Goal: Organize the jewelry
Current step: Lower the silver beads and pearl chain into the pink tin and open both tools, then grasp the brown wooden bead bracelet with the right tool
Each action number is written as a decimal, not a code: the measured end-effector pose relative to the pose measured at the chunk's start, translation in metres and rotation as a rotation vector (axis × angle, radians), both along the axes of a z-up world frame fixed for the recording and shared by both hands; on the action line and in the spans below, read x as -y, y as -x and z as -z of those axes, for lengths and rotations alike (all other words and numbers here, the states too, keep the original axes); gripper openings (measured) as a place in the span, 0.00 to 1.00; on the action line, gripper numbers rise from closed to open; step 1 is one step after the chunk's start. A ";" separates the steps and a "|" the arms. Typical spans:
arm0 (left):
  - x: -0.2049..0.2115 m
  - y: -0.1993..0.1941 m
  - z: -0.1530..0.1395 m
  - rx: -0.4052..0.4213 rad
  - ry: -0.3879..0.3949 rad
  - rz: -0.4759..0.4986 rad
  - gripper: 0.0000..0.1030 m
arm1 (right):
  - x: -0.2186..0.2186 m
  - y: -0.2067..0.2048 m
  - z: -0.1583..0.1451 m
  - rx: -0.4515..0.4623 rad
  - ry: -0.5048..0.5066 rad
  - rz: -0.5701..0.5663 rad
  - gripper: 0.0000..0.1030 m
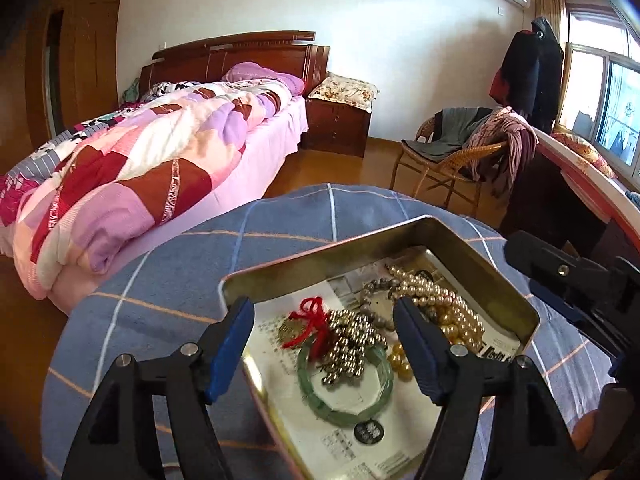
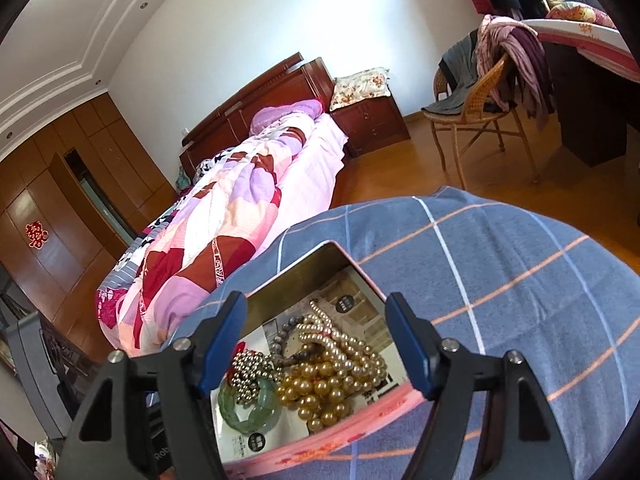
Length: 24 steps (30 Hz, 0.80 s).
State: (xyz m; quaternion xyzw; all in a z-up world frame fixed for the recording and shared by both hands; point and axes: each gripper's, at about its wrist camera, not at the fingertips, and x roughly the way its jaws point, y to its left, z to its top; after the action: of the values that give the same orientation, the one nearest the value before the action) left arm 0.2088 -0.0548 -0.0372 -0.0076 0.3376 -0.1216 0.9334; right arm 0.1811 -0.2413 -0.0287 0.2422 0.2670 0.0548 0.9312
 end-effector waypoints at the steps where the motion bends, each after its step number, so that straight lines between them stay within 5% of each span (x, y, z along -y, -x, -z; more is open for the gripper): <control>1: -0.001 0.003 -0.001 0.000 0.000 -0.001 0.70 | -0.001 0.004 0.000 -0.002 0.001 0.000 0.75; 24: -0.023 0.087 -0.010 0.014 -0.071 -0.007 0.77 | -0.024 0.094 0.006 -0.047 0.040 -0.016 0.76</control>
State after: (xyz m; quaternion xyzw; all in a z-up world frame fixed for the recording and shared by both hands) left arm 0.1214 -0.0320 -0.0269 0.0254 0.3352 -0.1065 0.9358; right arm 0.0876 -0.2170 -0.0348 0.2227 0.2919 0.0509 0.9288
